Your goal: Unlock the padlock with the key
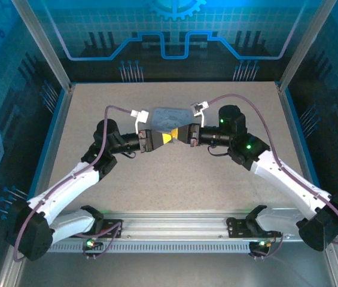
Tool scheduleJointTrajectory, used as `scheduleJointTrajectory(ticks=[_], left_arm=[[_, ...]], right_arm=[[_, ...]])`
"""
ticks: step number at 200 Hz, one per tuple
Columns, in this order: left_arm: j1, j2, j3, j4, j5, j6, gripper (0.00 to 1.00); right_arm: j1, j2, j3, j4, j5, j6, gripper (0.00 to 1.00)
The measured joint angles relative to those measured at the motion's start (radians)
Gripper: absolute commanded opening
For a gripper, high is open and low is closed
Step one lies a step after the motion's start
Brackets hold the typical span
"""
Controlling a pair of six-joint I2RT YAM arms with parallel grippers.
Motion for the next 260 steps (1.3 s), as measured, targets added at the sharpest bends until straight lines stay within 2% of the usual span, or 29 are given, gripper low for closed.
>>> scheduleJointTrajectory(ticks=[56,89,109,152,159,176,191,236,260], left_arm=[[0.057,0.007,-0.047,0.077,0.086,-0.027,0.41],[0.058,0.065,-0.081,0.316,0.145,-0.148,0.37],[0.059,0.120,-0.106,0.468,0.167,-0.235,0.30],[0.061,0.191,-0.113,0.660,0.196,-0.365,0.24],[0.061,0.194,-0.113,0.675,0.197,-0.376,0.25],[0.061,0.195,-0.113,0.695,0.196,-0.395,0.40],[0.061,0.195,-0.113,0.707,0.196,-0.401,0.41],[0.061,0.187,-0.113,0.674,0.196,-0.381,0.27],[0.061,0.181,-0.113,0.639,0.194,-0.365,0.24]], right_arm=[[0.000,0.021,0.053,-0.050,-0.057,-0.075,0.00],[-0.001,0.054,0.082,-0.064,-0.089,-0.106,0.00],[-0.002,0.067,0.083,-0.078,-0.090,-0.119,0.00],[-0.003,0.070,0.091,-0.085,-0.079,-0.131,0.00],[-0.003,0.070,0.094,-0.088,-0.077,-0.134,0.00],[-0.003,0.070,0.099,-0.091,-0.078,-0.139,0.00],[-0.002,0.070,0.099,-0.099,-0.078,-0.145,0.00],[-0.002,0.070,0.099,-0.120,-0.077,-0.157,0.00],[-0.002,0.070,0.099,-0.126,-0.072,-0.164,0.00]])
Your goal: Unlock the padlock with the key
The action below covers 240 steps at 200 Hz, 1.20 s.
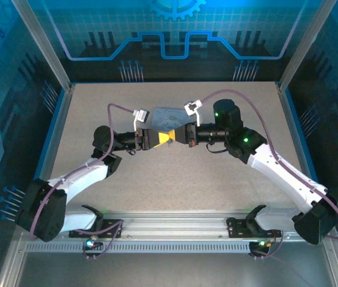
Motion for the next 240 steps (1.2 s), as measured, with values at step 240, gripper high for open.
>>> scheduleJointTrajectory(ticks=[240], left_arm=[[-0.004,-0.019,0.000,-0.108,-0.009,0.036,0.00]], right_arm=[[0.011,0.014,0.000,0.000,0.058,-0.015,0.28]])
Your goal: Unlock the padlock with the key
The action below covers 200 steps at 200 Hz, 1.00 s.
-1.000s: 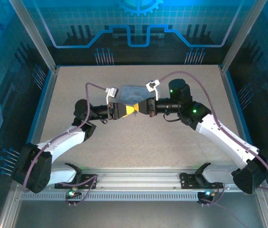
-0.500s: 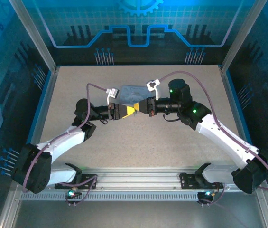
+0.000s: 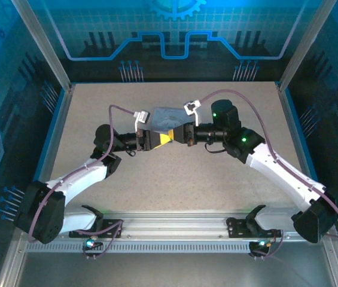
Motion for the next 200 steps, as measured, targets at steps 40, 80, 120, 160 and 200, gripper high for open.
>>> scheduleJointTrajectory(ticks=[40,80,120,160,200], left_arm=[[0.014,-0.071,-0.001,-0.106,-0.047,0.057,0.00],[0.040,-0.235,-0.004,-0.443,-0.150,0.272,0.00],[0.040,-0.344,0.019,-0.813,-0.258,0.516,0.00],[0.061,-0.294,0.036,-0.969,-0.358,0.629,0.00],[0.120,-0.127,0.048,-0.969,-0.409,0.658,0.00]], right_arm=[[0.003,-0.002,0.000,-0.013,0.043,-0.006,0.59],[-0.018,-0.051,-0.014,-0.055,0.134,0.012,0.57],[-0.038,-0.037,-0.107,-0.013,0.198,0.047,0.53],[-0.018,0.138,-0.171,0.093,0.272,0.058,0.52],[0.003,0.378,-0.171,0.208,0.342,0.054,0.50]])
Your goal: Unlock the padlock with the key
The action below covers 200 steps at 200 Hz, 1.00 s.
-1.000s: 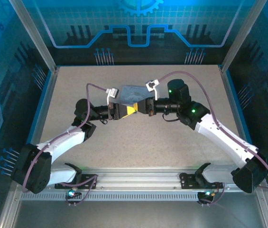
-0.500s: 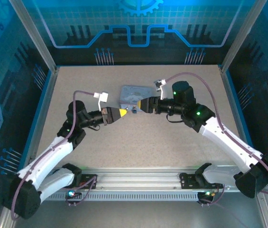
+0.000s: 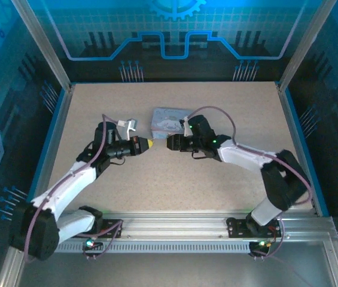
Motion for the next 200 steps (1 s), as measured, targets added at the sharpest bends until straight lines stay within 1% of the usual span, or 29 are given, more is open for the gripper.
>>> scheduleJointTrajectory(ticks=[30,58,91,131,170,200], left_arm=[[0.035,0.110,0.023,0.034,-0.028,0.002,0.00],[0.067,0.192,0.071,0.060,-0.071,0.007,0.00],[0.108,0.294,0.146,0.110,-0.108,0.005,0.00],[0.129,0.410,0.214,0.165,-0.112,-0.004,0.00],[0.129,0.448,0.229,0.184,-0.111,-0.003,0.00],[0.134,0.461,0.229,0.195,-0.104,-0.003,0.00]], right_arm=[[0.027,0.166,0.061,0.011,0.095,-0.003,0.49],[0.039,0.256,0.125,0.011,0.180,0.008,0.48],[0.046,0.302,0.180,-0.002,0.281,0.010,0.44],[0.077,0.361,0.291,-0.064,0.385,-0.002,0.43],[0.093,0.416,0.367,-0.148,0.472,-0.004,0.38],[0.097,0.455,0.424,-0.214,0.529,0.002,0.30]])
